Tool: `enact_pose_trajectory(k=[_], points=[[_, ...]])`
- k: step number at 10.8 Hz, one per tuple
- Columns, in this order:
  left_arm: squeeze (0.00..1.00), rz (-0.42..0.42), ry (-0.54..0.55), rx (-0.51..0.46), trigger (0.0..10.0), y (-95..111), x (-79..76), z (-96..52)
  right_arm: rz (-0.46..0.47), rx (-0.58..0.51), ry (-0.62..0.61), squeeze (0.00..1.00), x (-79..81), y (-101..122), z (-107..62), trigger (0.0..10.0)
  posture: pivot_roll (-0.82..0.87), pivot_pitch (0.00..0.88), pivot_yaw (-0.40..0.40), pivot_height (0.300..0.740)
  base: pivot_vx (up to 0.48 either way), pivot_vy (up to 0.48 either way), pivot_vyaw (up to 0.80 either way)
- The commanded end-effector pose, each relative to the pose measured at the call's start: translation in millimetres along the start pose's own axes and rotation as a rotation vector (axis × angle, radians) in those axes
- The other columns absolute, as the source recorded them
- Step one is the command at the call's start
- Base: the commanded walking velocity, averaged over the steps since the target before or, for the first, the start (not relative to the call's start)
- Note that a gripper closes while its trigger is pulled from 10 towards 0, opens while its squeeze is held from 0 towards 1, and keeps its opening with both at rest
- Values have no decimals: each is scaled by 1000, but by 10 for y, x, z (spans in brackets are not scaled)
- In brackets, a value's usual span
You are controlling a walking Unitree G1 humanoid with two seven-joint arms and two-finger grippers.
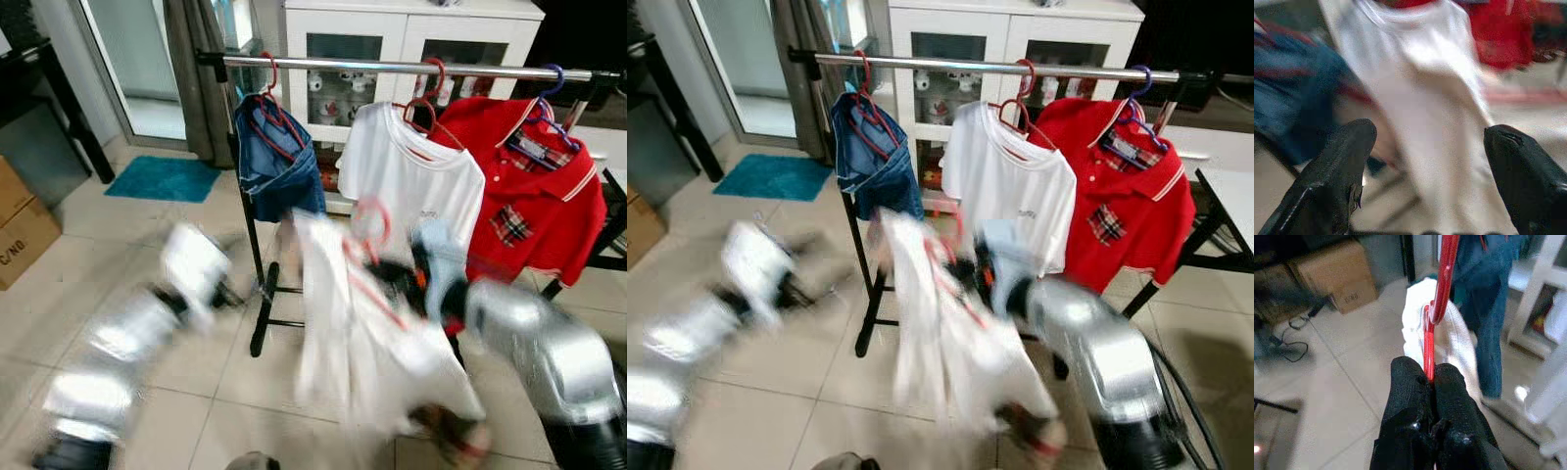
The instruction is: Hang hanger
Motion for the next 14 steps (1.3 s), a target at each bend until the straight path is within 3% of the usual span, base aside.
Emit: enact_pose_trajectory(k=[1, 3, 4, 7, 9, 10, 11, 14], points=[[0, -26, 30, -12, 10000, -61, 16, 58, 5, -57, 0, 0, 7, 188, -16, 0, -90, 6, 22, 740, 0, 0, 0], [0, -141, -33, -5, 10000, -219, -95, 142, 23, -107, 19, 0, 54, 387, -11, 0, -107, 12, 22, 740, 0, 0, 0], [0, -142, -67, 14, 10000, -338, -150, 180, 39, -155, 45, 0, 84, 573, -42, 0, -120, 15, 24, 740, 0, 0, 0], [0, -90, -109, -38, 10000, -316, -195, 347, 66, -173, 75, 0, 118, 721, -106, 0, -134, 16, 25, 740, 0, 0, 0], [0, 4, 18, -155, 10000, -143, -58, 443, 88, -172, 83, 0, 141, 744, -124, 0, -142, 16, 31, 740, 0, 0, 0], [0, -27, -23, -167, 6431, -136, -105, 495, 98, -160, 83, 0, 152, 724, -133, 0, -141, 17, 34, 740, 0, 0, 0], [0, -52, -58, -157, 0, -160, -147, 528, 103, -156, 84, 0, 160, 717, -132, 0, -141, 17, 36, 740, 0, 0, 0], [0, -69, -73, -158, 0, -192, -147, 554, 109, -154, 83, 0, 172, 725, -132, 0, -141, 7, 41, 740, 0, 0, 0]])
Point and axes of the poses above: a point about 5 cm out from each wrist's last joint towards the gripper, its own z axis pointing out of the wrist towards the gripper, its own y axis along the axis of the wrist's last joint, x = y × z, the point moved 2 cm from there along z, pointing out of the wrist towards the gripper, and after that the axes turned 11 degrees about -z, right-handed, at the moved point
